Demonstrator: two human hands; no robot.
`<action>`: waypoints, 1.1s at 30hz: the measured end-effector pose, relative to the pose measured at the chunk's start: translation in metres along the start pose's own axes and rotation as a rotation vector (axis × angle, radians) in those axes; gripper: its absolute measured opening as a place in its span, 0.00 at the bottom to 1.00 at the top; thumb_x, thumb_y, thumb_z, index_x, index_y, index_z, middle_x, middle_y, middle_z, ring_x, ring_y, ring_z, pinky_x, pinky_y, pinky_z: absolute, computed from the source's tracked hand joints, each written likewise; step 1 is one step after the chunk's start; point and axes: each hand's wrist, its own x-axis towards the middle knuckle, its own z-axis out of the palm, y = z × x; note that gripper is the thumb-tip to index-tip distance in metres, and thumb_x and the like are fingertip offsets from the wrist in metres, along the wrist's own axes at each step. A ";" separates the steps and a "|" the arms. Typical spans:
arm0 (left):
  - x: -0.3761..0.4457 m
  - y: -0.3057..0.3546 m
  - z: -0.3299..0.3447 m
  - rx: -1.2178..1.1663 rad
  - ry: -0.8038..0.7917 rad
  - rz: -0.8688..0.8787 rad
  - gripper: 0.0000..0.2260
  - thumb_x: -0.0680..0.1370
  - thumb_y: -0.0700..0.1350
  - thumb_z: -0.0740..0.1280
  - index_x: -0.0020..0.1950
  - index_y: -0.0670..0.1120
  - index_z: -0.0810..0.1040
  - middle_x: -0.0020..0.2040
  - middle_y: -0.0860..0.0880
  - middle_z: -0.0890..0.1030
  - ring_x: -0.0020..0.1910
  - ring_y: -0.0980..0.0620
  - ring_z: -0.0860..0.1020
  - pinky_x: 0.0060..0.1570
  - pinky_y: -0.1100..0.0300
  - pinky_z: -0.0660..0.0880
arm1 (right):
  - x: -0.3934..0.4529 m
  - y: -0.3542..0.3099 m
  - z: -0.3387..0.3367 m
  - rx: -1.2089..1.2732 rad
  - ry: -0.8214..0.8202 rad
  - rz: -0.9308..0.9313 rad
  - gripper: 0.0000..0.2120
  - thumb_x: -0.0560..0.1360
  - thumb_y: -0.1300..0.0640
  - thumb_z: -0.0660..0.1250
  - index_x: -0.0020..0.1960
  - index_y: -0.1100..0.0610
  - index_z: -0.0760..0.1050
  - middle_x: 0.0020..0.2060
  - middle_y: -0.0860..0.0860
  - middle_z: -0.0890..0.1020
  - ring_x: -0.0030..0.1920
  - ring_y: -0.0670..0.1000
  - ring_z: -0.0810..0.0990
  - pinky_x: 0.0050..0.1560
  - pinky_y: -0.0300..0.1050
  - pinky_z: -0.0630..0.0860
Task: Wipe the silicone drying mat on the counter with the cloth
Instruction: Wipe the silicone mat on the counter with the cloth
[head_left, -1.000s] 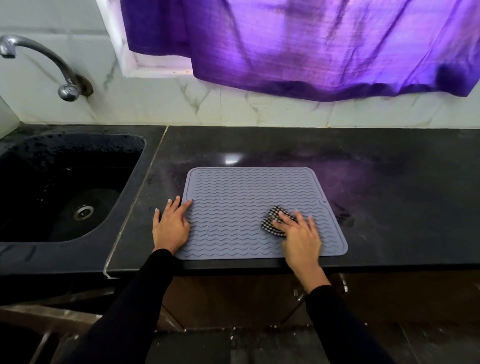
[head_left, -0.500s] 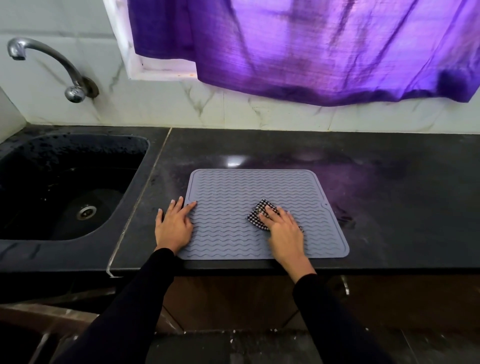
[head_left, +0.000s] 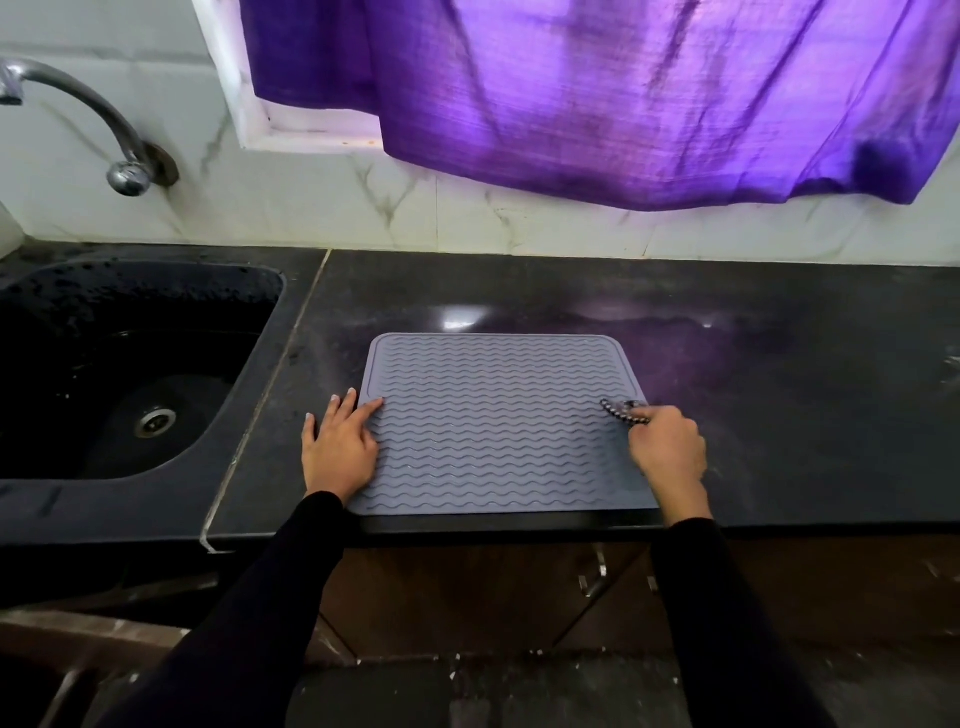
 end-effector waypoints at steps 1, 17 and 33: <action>0.000 0.000 0.000 -0.002 0.000 0.001 0.22 0.77 0.42 0.56 0.70 0.56 0.66 0.75 0.48 0.61 0.75 0.49 0.55 0.73 0.45 0.45 | -0.004 -0.003 0.000 -0.054 0.034 -0.002 0.16 0.75 0.62 0.59 0.61 0.56 0.76 0.59 0.62 0.77 0.59 0.64 0.75 0.58 0.53 0.73; -0.001 0.001 0.000 0.012 0.001 0.007 0.21 0.78 0.44 0.56 0.70 0.55 0.65 0.75 0.48 0.61 0.75 0.49 0.55 0.73 0.44 0.45 | -0.042 -0.050 0.019 -0.010 -0.316 -0.086 0.12 0.77 0.59 0.57 0.53 0.64 0.75 0.49 0.59 0.78 0.53 0.57 0.75 0.52 0.46 0.71; 0.001 -0.003 0.000 -0.005 -0.006 0.000 0.21 0.77 0.43 0.56 0.70 0.57 0.66 0.75 0.49 0.61 0.75 0.51 0.55 0.73 0.45 0.46 | -0.063 -0.057 0.102 -0.283 -0.177 -0.776 0.31 0.72 0.63 0.67 0.71 0.44 0.64 0.74 0.46 0.60 0.75 0.50 0.56 0.75 0.48 0.50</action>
